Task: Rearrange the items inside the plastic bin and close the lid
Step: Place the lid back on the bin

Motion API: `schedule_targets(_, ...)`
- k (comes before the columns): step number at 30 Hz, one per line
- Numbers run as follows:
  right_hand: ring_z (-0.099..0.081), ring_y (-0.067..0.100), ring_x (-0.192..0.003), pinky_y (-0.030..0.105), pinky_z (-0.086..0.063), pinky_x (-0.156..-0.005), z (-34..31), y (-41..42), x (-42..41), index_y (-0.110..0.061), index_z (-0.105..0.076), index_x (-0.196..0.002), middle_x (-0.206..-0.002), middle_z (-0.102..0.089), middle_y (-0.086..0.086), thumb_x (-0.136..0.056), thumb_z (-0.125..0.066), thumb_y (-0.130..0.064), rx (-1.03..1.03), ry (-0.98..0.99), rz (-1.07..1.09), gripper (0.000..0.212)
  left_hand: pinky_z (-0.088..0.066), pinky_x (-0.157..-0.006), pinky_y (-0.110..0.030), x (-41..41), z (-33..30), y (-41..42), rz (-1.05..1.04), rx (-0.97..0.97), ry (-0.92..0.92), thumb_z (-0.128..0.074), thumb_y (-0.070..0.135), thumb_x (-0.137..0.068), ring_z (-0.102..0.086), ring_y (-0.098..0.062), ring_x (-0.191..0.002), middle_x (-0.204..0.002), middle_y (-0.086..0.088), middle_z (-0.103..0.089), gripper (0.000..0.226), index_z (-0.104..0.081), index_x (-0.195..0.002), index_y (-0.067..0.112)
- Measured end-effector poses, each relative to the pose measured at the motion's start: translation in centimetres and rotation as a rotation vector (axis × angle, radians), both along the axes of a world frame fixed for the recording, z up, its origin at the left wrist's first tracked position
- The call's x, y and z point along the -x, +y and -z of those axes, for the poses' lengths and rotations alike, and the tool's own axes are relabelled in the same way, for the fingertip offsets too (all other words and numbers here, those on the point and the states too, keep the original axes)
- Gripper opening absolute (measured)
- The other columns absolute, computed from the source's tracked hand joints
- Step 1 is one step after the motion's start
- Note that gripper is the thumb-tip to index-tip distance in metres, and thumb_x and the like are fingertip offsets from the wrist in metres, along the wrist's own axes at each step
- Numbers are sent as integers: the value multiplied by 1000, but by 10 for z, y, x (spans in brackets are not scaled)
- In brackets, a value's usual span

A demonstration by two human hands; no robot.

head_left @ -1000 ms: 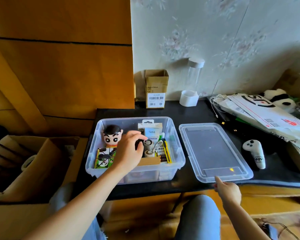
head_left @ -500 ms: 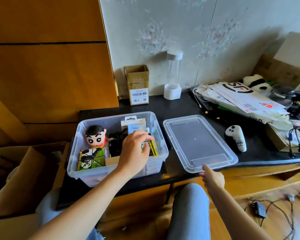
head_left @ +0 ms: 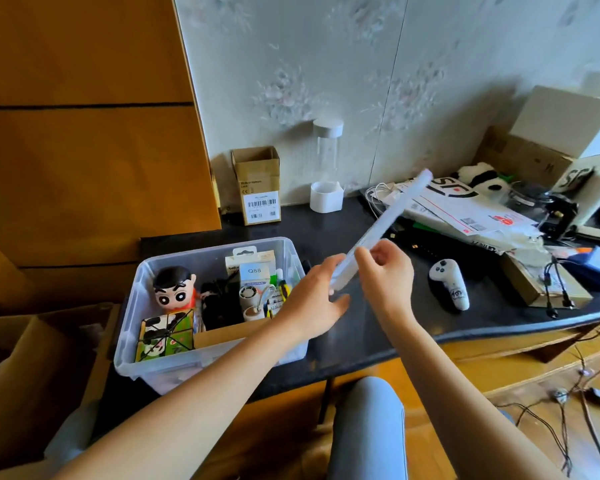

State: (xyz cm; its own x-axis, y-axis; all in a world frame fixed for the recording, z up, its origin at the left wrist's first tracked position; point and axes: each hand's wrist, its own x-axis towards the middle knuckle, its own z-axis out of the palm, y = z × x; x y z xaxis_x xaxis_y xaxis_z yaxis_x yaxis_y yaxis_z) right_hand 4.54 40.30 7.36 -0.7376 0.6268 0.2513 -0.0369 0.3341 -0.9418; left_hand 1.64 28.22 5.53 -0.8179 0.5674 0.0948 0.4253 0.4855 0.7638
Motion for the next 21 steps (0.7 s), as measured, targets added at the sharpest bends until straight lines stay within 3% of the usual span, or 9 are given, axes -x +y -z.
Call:
schedule_targets(4, -38, 6, -47, 15, -29, -44, -27, -20, 7, -14, -45, -61, -48, -42, -6, -72, -63, -22, -330, 58, -186, 24, -52, -75, -34, -3, -10, 3, -100, -94, 84, -51, 24, -93, -63, -18, -96, -104, 3, -63, 36, -41, -128, 27)
schedule_targets(8, -50, 8, -51, 25, -42, -53, -42, -31, 16, -26, -53, -81, -55, -55, -9, -84, -58, -34, -574, -20, -506, 10, -47, -77, -8, -2, -21, -29, -246, -496, -126, -49, 5, -95, -57, 3, -100, -111, 15, -59, 37, -50, -122, 30)
schedule_targets(9, -54, 7, -56, 27, -45, -57, -42, -32, 19, -30, -54, -89, -59, -59, -10, -87, -55, -37, -608, -34, -544, 7, -48, -75, -6, -1, -25, -41, -272, -595, -215, -47, 1, -95, -58, 2, -98, -111, 14, -59, 38, -52, -122, 27)
schedule_targets(11, -56, 5, -65, 19, -43, -59, -35, -35, 25, -30, -57, -97, -67, -60, -15, -89, -54, -38, -629, -3, -479, 12, -56, -75, -18, 0, -29, -70, -302, -726, -395, -43, -2, -96, -66, -18, -92, -110, 2, -65, 35, -52, -126, 14)
schedule_targets(13, -54, 4, -71, 15, -39, -58, -25, -38, 33, -28, -59, -95, -73, -59, -17, -89, -56, -29, -554, 96, -285, 7, -56, -83, -32, -1, -31, -102, -284, -739, -468, -42, -1, -97, -67, -35, -94, -113, -12, -68, 36, -52, -128, 12)
schedule_targets(16, -56, 14, -83, 26, -44, -67, -13, -38, 43, -24, -59, -95, -90, -61, -11, -86, -55, -11, -396, 239, -134, 17, -57, -82, -36, -1, -31, -144, -222, -778, -521, -42, 2, -96, -68, -35, -95, -111, -13, -69, 40, -51, -127, 24)
schedule_targets(18, -53, 21, -98, 27, -40, -83, -6, -38, 51, -17, -58, -103, -103, -58, -7, -83, -54, -7, -444, 276, -63, 23, -58, -76, -36, 2, -30, -170, -217, -854, -580, -39, 2, -94, -68, -39, -92, -112, -17, -68, 42, -49, -127, 27)
schedule_targets(21, -45, 27, -116, 25, -29, -94, 2, -39, 66, -9, -49, -125, -125, -52, 8, -85, -58, -11, -427, 118, -47, 41, -59, -65, -33, 7, -23, -199, -275, -981, -675, -34, 4, -93, -68, -40, -86, -114, -21, -66, 46, -50, -128, 28)
